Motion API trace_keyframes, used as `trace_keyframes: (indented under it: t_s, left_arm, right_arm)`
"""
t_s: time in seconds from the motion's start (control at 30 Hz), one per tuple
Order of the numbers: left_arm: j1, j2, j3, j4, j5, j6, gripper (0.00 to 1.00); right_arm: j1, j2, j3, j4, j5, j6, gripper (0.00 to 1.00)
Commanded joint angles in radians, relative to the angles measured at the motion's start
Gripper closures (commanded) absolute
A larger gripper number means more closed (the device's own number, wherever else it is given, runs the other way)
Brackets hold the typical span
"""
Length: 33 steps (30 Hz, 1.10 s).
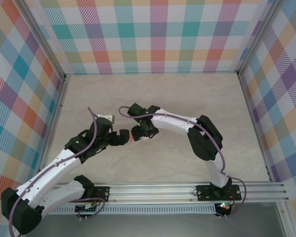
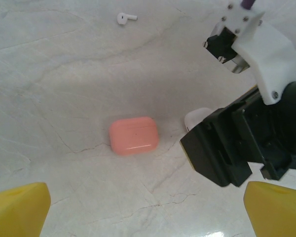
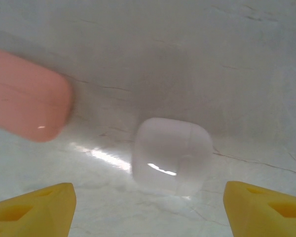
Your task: Insert wireless bluetooth earbuds into charging case
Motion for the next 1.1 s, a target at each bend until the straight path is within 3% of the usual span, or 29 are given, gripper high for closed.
trace_keyframes:
  t_s: [0.0, 0.3, 0.63, 0.83, 1.07]
  left_arm:
    - [0.011, -0.025, 0.010, -0.024, 0.029, 0.027, 0.00]
    - [0.014, -0.043, -0.018, -0.021, 0.028, 0.026, 0.00]
    - [0.029, -0.041, -0.006, -0.017, 0.043, 0.013, 0.00]
    - [0.042, -0.059, 0.004, -0.036, 0.033, 0.001, 0.00]
    - [0.058, -0.078, 0.006, -0.040, 0.072, -0.008, 0.01]
  right_arm:
    - [-0.009, 0.027, 0.040, -0.066, 0.041, 0.009, 0.22]
    - [-0.009, 0.100, 0.093, -0.092, 0.035, -0.047, 0.22]
    - [-0.009, 0.113, 0.078, -0.088, -0.014, -0.063, 0.30]
    - [-0.009, 0.100, 0.058, -0.077, -0.041, -0.090, 0.46]
    - [-0.009, 0.014, 0.012, -0.031, -0.007, -0.180, 0.49]
